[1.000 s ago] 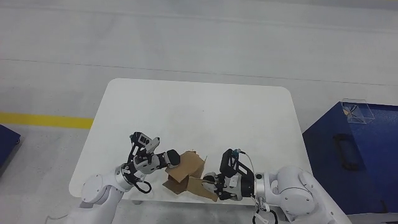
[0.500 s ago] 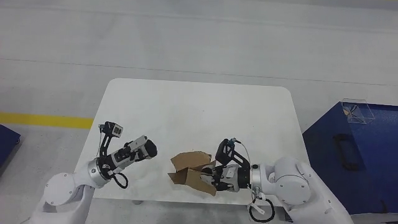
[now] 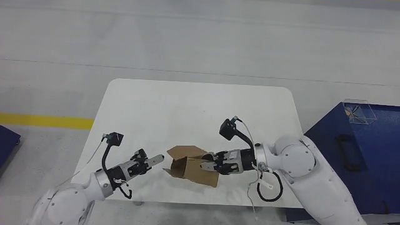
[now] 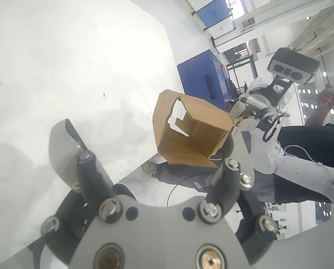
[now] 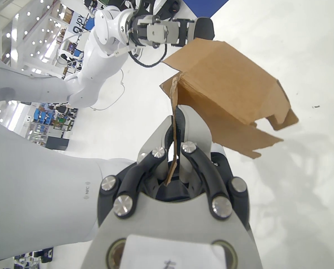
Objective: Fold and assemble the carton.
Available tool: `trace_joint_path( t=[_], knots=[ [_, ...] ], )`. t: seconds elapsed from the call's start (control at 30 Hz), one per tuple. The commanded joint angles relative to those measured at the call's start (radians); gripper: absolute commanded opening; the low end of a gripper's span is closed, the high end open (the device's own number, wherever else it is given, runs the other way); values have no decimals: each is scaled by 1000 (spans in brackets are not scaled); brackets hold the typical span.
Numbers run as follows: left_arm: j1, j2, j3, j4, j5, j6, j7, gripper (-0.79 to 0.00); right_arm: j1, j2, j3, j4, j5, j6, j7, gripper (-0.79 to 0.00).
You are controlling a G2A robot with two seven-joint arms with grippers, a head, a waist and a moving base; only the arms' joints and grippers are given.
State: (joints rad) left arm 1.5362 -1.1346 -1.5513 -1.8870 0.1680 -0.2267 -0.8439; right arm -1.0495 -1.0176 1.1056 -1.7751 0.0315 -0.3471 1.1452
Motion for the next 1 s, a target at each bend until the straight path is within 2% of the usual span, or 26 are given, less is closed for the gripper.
trace_joint_path(
  t=[0.0, 0.43, 0.97],
  knots=[
    [1, 2, 5, -1, 13, 8, -11, 0, 20, -3, -14, 15, 29, 7, 8, -785],
    [33, 14, 52, -61, 157, 23, -5, 0, 83, -21, -100, 74, 65, 27, 17, -785],
    [-15, 16, 161, -49, 329, 119, 34, 0, 110, -25, -158, 94, -5, 40, 57, -785]
  ],
)
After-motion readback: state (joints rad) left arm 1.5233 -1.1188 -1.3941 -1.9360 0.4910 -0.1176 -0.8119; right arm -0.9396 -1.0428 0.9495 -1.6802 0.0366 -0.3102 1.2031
